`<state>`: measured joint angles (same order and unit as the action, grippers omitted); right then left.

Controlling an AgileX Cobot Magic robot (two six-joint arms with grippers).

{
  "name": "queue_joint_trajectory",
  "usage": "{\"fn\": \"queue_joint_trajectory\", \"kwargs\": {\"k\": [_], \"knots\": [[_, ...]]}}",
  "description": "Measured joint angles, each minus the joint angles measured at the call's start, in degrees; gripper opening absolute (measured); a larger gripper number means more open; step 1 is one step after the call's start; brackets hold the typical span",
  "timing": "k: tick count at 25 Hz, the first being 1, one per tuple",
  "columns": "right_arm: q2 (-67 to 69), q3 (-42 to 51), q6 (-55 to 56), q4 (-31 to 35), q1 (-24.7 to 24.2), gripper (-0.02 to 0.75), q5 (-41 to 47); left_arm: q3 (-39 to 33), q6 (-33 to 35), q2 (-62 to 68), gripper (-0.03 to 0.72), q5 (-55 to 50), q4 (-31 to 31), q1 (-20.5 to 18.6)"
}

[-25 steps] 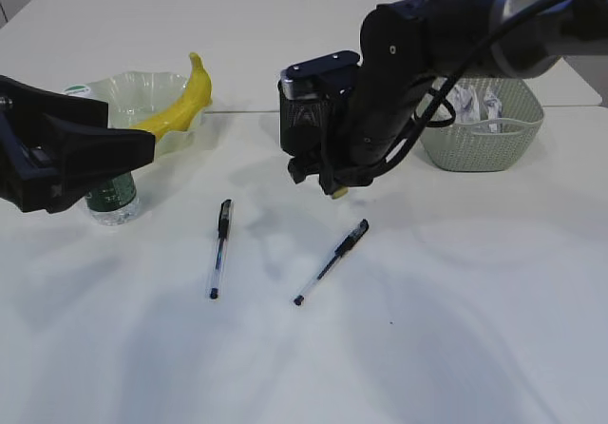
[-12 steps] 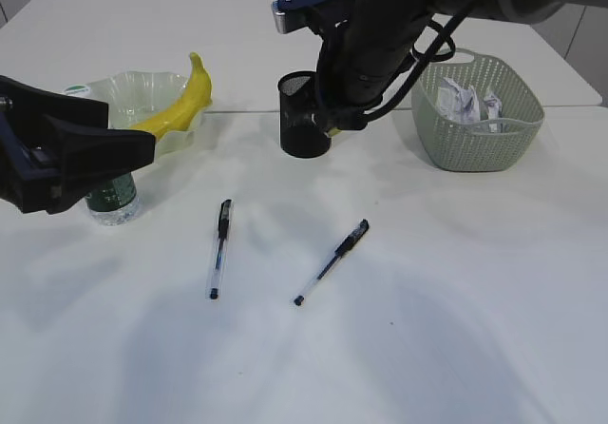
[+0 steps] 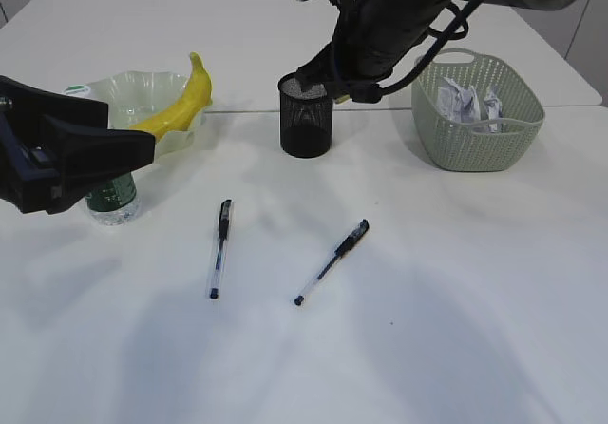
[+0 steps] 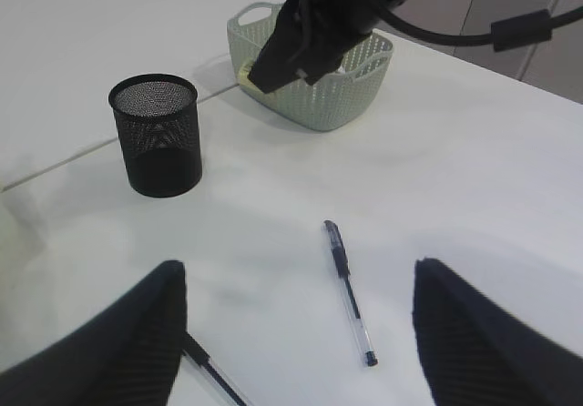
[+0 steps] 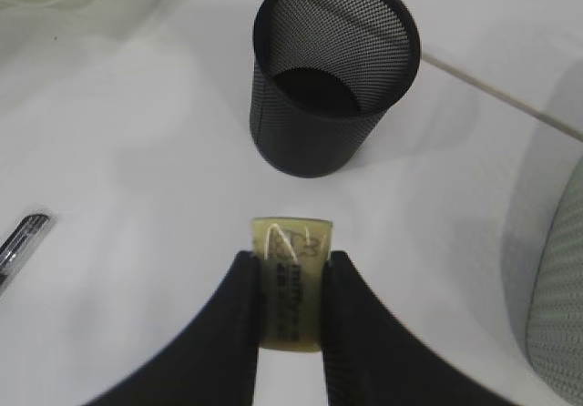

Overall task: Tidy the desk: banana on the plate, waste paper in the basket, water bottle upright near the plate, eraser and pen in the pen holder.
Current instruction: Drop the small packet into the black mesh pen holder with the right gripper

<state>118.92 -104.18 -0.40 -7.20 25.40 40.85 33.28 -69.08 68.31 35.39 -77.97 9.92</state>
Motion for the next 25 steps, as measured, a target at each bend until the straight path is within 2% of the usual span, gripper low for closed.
{"fn": "queue_joint_trajectory", "kwargs": {"k": [21,25], "knots": [[12.86,-16.36,-0.1,-0.33,-1.14,0.125,-1.72,0.0,0.0,0.0,0.55,-0.1,-0.09,0.0],[14.27,-17.02,-0.1,-0.33,-1.4,0.125,-3.62,0.0,0.0,0.0,0.55,-0.1,-0.09,0.0]]}}
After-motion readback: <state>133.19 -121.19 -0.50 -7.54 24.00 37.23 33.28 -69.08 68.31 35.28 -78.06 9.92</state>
